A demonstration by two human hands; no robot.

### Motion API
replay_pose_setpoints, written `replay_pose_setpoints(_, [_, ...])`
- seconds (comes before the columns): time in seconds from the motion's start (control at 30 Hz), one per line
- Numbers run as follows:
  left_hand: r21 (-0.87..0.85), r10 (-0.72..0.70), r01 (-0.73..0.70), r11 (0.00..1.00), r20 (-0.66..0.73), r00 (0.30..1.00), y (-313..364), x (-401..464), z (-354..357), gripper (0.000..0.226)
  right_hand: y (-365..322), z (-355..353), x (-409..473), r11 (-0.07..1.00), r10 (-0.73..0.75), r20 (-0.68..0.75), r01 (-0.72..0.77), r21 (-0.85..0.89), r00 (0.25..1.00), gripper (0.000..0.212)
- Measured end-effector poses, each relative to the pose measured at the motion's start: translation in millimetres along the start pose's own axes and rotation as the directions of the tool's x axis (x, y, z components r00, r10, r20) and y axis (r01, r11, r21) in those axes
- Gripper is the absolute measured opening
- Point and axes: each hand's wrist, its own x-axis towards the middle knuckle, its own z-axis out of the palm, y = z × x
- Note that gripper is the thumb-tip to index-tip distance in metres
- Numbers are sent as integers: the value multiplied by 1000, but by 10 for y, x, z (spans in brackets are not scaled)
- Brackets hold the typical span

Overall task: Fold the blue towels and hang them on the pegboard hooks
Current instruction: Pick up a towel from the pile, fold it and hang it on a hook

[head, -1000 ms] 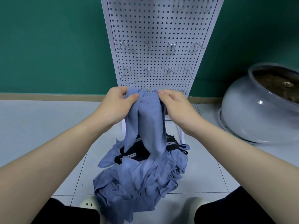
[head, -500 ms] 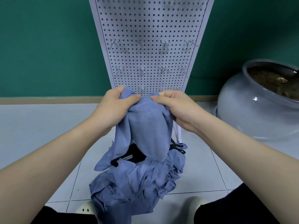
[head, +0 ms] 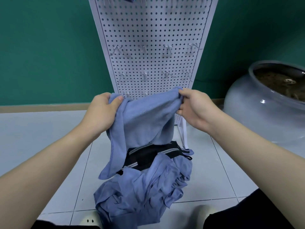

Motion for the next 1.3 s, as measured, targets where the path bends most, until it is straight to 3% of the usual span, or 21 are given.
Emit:
replay_pose_setpoints(0.1, [3,4,-4,1000,-17,1000,-12,19,40,29,19,31,38,991,50,-31,-46,125,998,8])
replay_pose_setpoints(0.3, [-10,-10,11,1000,39,999,-55,44,27,41,79,-22,9,982,68,-51,-76,-171,996,24])
replay_pose_setpoints(0.43, [-57,-21,24,998,38,999,-81,55,6,48,78,-82,54,978,58,-111,-79,-191,992,11])
replay_pose_setpoints(0.57, [-102,-61,65,993,46,997,-88,83,-33,54,27,-181,93,981,10,-153,-39,-190,988,16])
replay_pose_setpoints(0.63, [-132,-73,82,988,68,995,-95,90,-66,48,-44,-221,77,986,-40,-168,12,-166,985,24])
replay_pose_setpoints(0.73, [-113,-88,98,989,93,992,-112,84,-87,20,-152,-265,25,983,-131,-157,107,-149,979,34])
replay_pose_setpoints(0.87, [-13,-58,60,998,91,994,-114,59,-78,10,-224,-242,-73,969,-228,-139,210,-129,964,30])
replay_pose_setpoints(1.1, [263,-1,10,965,-35,999,-121,50,-178,48,-303,-284,-162,916,-370,-96,346,-202,924,29])
replay_pose_setpoints(1.3, [394,27,-44,918,49,998,-143,70,-185,24,-302,-298,-209,859,-447,-44,415,-298,893,30])
